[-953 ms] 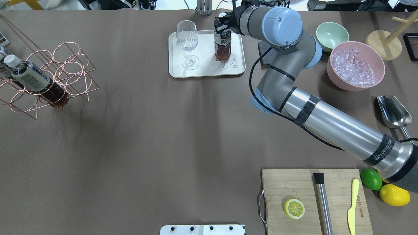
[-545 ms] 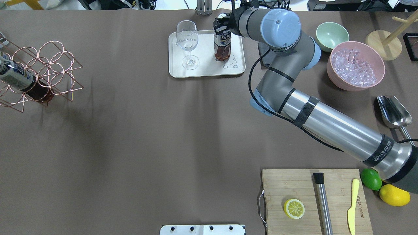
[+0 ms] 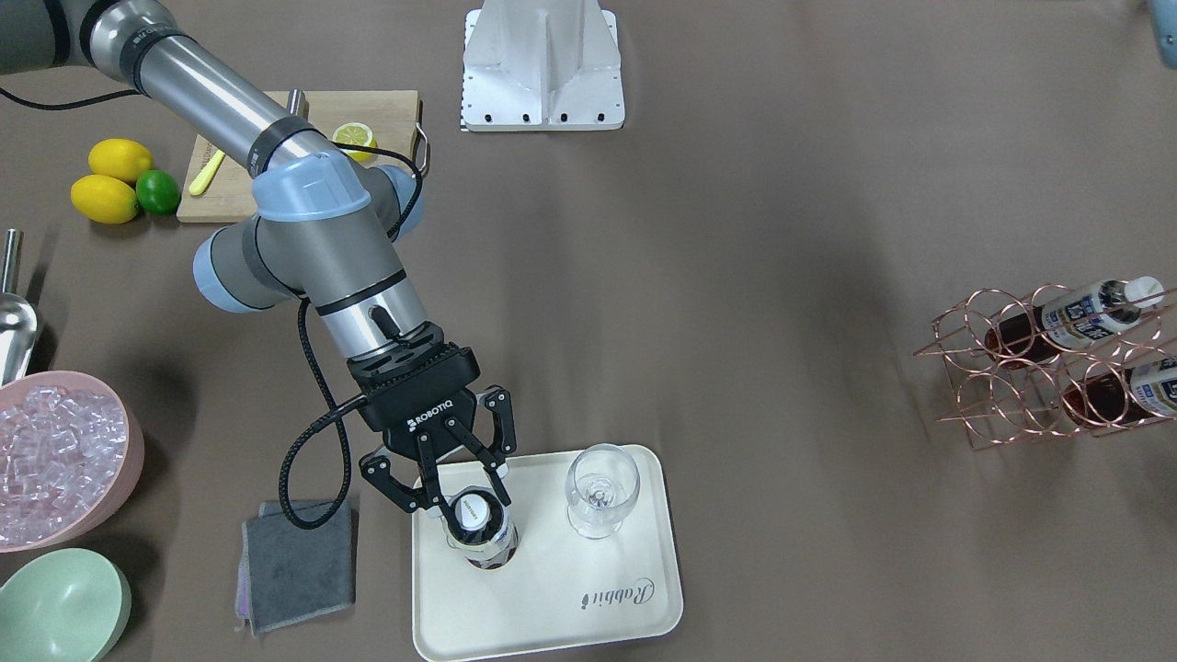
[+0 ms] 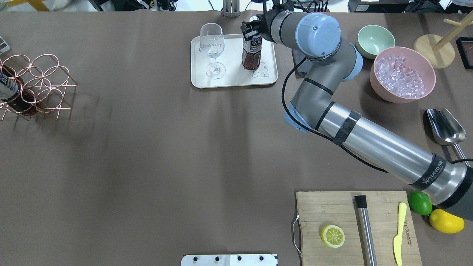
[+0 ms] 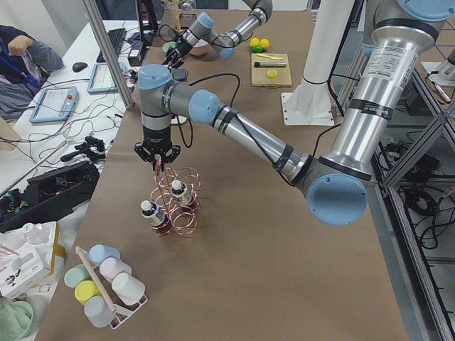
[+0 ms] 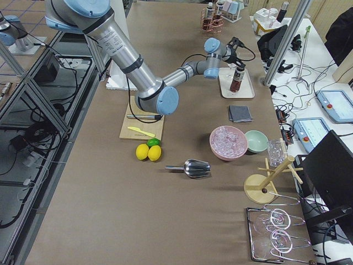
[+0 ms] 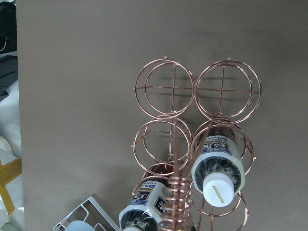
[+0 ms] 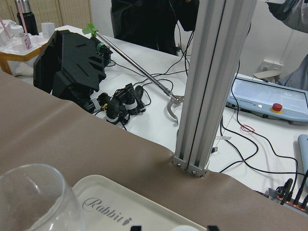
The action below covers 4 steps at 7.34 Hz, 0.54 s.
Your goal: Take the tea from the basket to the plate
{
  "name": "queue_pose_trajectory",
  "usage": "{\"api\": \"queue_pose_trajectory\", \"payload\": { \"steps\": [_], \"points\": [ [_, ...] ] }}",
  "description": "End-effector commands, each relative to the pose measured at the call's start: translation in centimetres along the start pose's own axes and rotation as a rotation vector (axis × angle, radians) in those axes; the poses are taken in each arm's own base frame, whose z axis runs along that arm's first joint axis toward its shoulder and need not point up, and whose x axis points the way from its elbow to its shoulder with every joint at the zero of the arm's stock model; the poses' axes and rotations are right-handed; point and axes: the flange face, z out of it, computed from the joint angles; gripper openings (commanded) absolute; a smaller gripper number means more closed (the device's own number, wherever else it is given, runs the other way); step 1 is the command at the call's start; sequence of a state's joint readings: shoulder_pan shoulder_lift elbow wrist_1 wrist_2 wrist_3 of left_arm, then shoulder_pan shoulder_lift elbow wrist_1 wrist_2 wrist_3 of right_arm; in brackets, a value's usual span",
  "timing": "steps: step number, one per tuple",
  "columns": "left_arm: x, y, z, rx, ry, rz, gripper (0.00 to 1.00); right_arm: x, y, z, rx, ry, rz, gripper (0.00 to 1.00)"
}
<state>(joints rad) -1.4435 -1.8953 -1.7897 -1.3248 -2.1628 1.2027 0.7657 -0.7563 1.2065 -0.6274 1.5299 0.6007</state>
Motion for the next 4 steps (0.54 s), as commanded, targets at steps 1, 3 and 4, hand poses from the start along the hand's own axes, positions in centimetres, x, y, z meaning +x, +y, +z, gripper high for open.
{"api": "queue_pose_trajectory", "payload": {
  "steps": [1,3,4],
  "points": [
    [-1.4,1.6,2.3,-0.033,-0.031,0.07,0.0,-0.3,-0.4,-0.5,0.026,-0.014,0.016,1.0],
    [-1.6,2.0,3.4,-0.036,-0.018,0.062,0.0,-0.8,-1.3,-1.5,0.041,-0.034,0.018,1.0],
    [-1.6,2.1,3.6,-0.037,-0.015,0.052,0.0,-1.1,-1.8,-2.3,0.053,-0.044,0.019,1.0]
  ]
}}
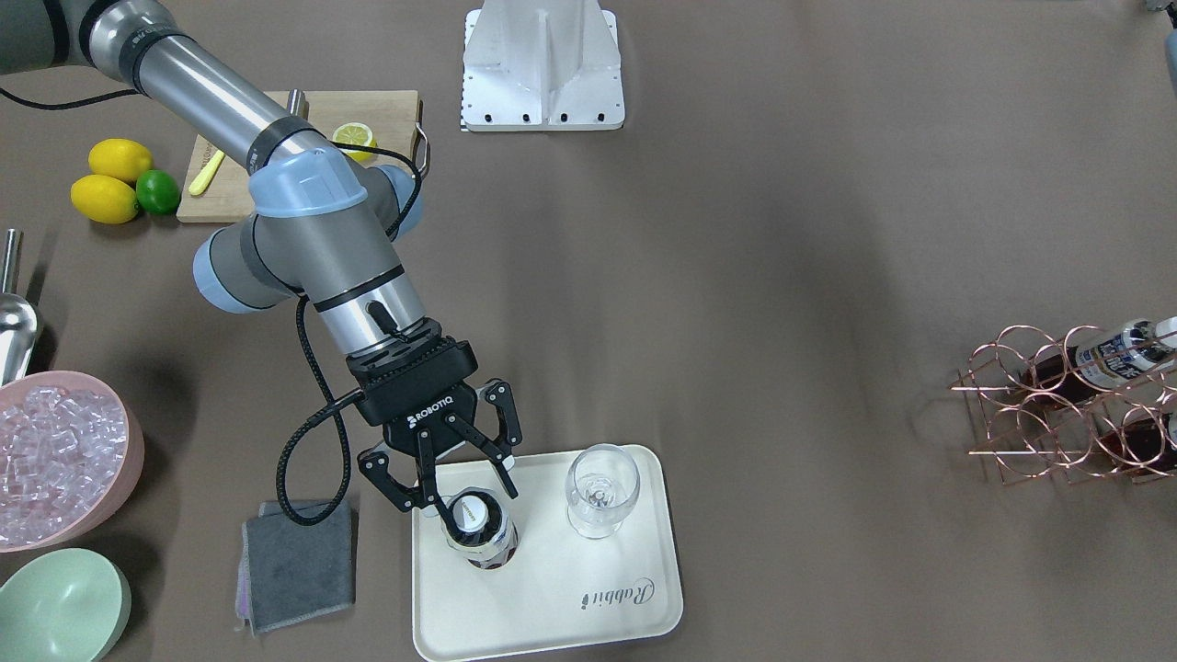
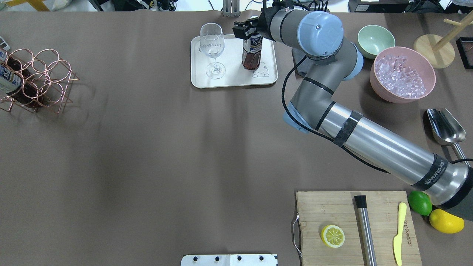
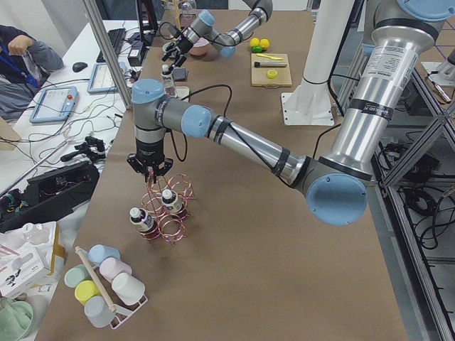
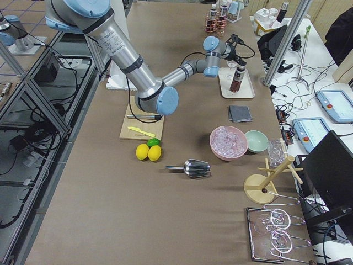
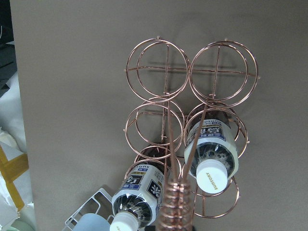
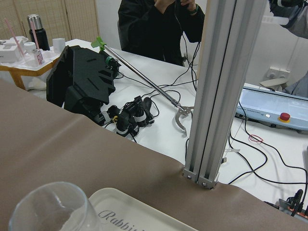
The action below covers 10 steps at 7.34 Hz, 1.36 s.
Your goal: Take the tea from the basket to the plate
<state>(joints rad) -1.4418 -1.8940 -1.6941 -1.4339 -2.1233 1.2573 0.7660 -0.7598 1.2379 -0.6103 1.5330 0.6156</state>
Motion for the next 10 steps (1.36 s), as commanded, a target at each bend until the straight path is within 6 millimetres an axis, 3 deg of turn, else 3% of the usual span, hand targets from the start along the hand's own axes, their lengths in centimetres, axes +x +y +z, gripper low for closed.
{"api": "queue_pose_trajectory", "payload": {
  "steps": [1,2,3,5,6,7,8,9,10],
  "points": [
    [0.0,0.2,0.6,-0.001,0.01,-0.016,0.0,-0.4,-0.9,-2.5,0.003,-0.023,0.001,1.0],
    [0.0,0.0,0.6,0.003,0.012,-0.06,0.0,1.0,-2.0,-5.1,-0.042,-0.027,-0.001,1.0],
    [-0.1,-0.5,0.5,0.009,0.012,-0.1,0.0,2.2,-1.8,-8.3,-0.061,-0.034,0.009,1.0],
    [-0.1,-1.3,0.2,0.065,0.036,-0.249,0.0,5.2,1.1,-15.0,-0.09,-0.004,0.049,1.0],
    [0.0,-1.5,0.1,0.076,0.04,-0.266,0.0,8.6,3.5,-17.7,-0.136,-0.004,0.071,1.0],
    [0.1,-1.6,-0.2,0.096,0.049,-0.299,0.44,12.3,5.8,-19.8,-0.187,0.022,0.152,1.0],
    [0.2,-1.5,-0.5,0.119,0.067,-0.387,0.98,16.5,9.3,-21.7,-0.247,0.088,0.227,1.0],
    [0.2,-1.4,-0.6,0.124,0.069,-0.403,0.98,21.2,10.7,-23.5,-0.316,0.149,0.279,1.0],
    [0.0,-0.6,-1.2,0.122,0.06,-0.419,0.98,24.4,10.1,-25.2,-0.412,0.192,0.354,1.0]
  ]
}}
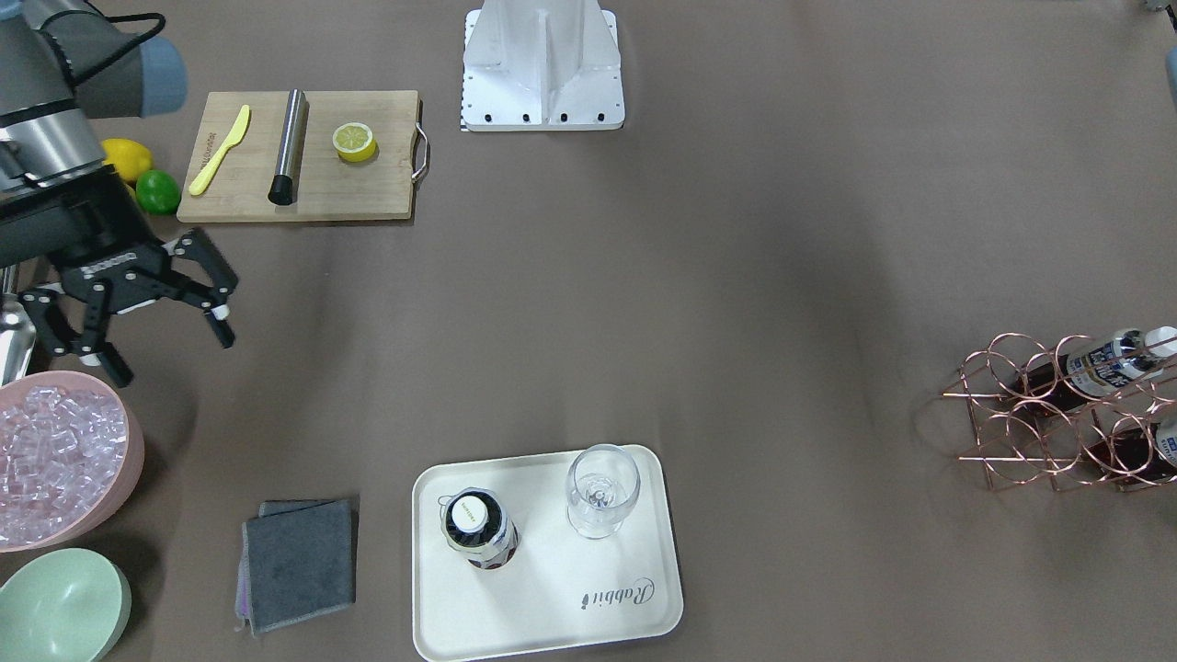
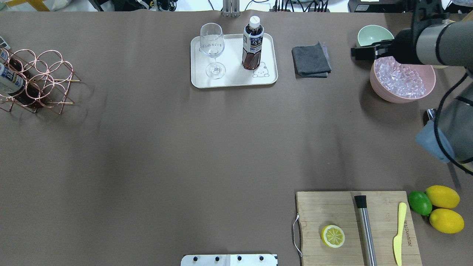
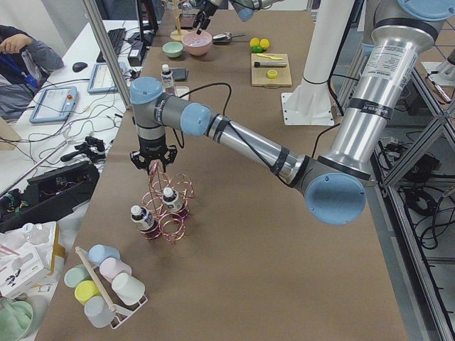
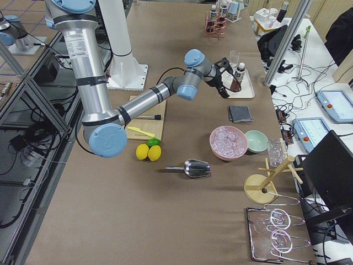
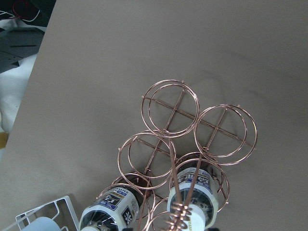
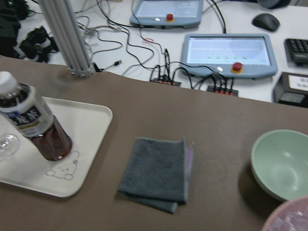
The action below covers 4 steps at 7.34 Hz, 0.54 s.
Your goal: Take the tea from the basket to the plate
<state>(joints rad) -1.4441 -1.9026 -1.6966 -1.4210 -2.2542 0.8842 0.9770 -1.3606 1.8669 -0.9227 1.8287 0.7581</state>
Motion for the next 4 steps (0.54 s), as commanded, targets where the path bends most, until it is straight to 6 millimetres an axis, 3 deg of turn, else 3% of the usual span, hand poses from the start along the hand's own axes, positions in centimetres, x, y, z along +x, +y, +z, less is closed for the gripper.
{"api": "queue_pose_trajectory", "payload": {
  "steps": [1,3,4],
  "points": [
    [-1.0,1.9,-2.1,0.006,-0.017,-0.075,0.98,11.0,-0.7,-4.2,-0.2,0.161,0.202,1.0],
    [-2.0,5.0,-4.5,-0.005,-0.019,-0.177,0.98,22.0,-0.6,-8.8,-0.403,0.3,0.158,1.0],
    [-2.2,6.5,-5.1,-0.006,-0.023,-0.32,0.98,26.8,1.2,-10.6,-0.477,0.288,0.176,1.0]
  ]
}}
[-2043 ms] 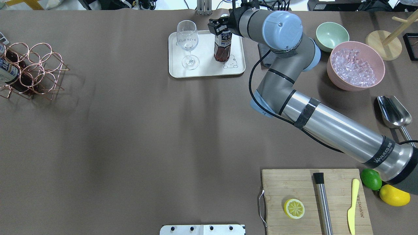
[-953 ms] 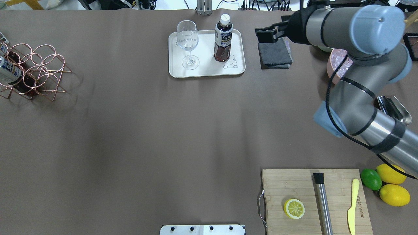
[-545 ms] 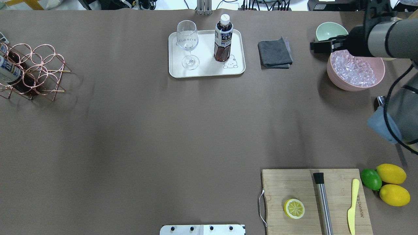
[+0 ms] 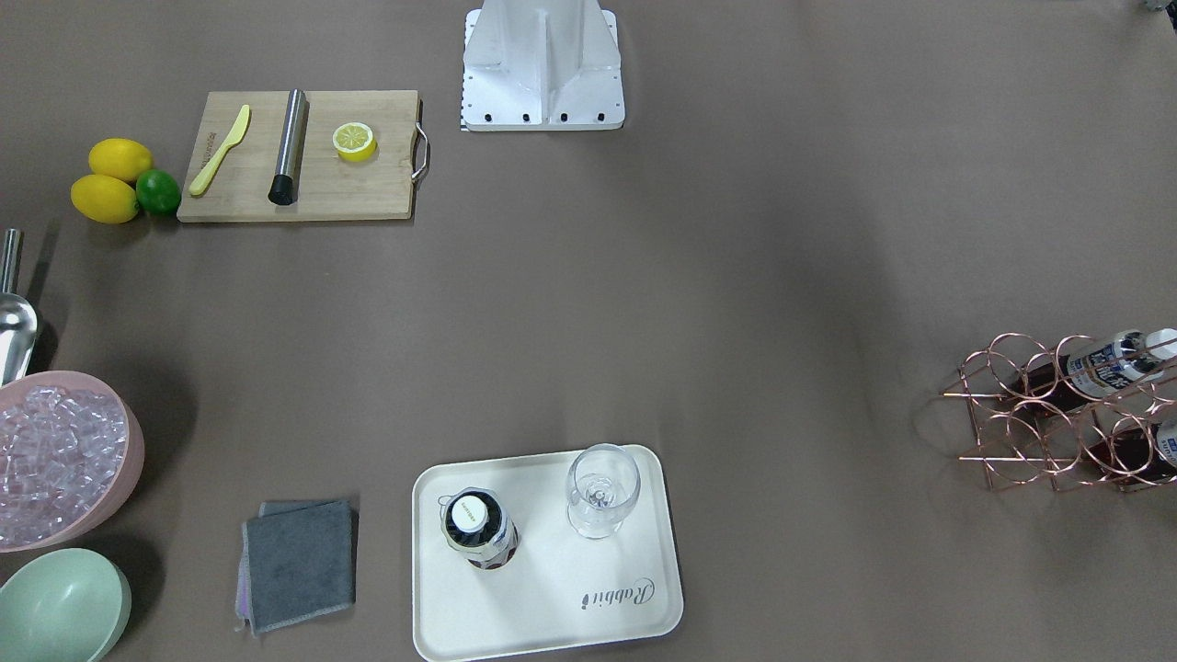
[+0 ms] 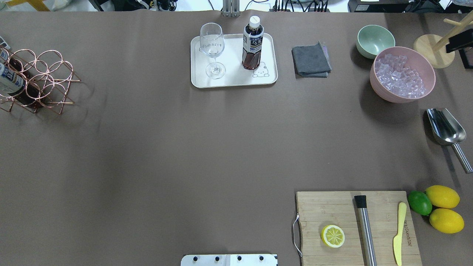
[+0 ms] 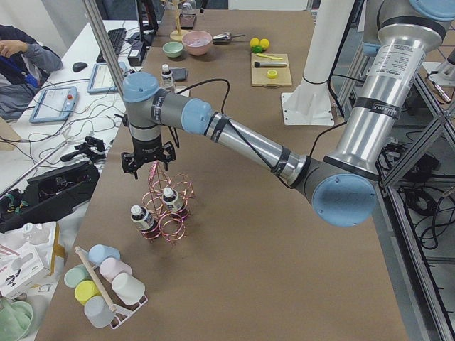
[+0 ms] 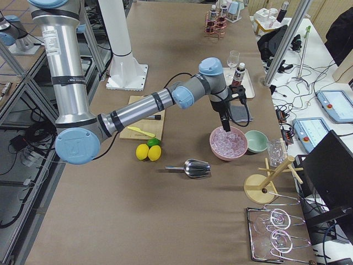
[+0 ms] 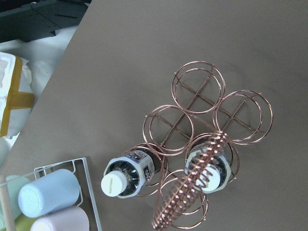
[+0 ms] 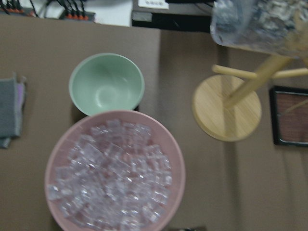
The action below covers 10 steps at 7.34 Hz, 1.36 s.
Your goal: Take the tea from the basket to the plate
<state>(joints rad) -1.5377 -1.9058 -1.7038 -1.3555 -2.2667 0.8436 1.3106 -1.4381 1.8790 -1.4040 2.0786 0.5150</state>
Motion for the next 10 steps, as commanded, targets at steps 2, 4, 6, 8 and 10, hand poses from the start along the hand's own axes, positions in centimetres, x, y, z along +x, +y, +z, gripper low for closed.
{"api": "queue_pose_trajectory", "payload": {
  "steps": [2,4,6,8,10],
  "points": [
    [-1.5,5.6,-1.9,-0.01,-0.014,-0.525,0.98,18.6,6.9,-0.2,-0.23,0.007,-0.003,1.0],
    [-1.1,10.0,0.1,-0.041,0.012,-0.744,0.98,22.4,10.4,2.2,-0.307,-0.004,-0.066,1.0],
    [-1.9,12.8,3.3,-0.064,0.084,-0.879,0.98,24.6,12.5,5.0,-0.374,-0.037,-0.007,1.0],
    [-3.0,14.5,5.6,-0.077,0.09,-0.936,0.98,24.9,11.8,6.2,-0.389,-0.086,0.032,1.0],
    [-2.3,18.0,9.2,-0.039,0.106,-0.97,0.98,24.9,12.0,6.2,-0.39,-0.09,0.033,1.0]
  ]
}}
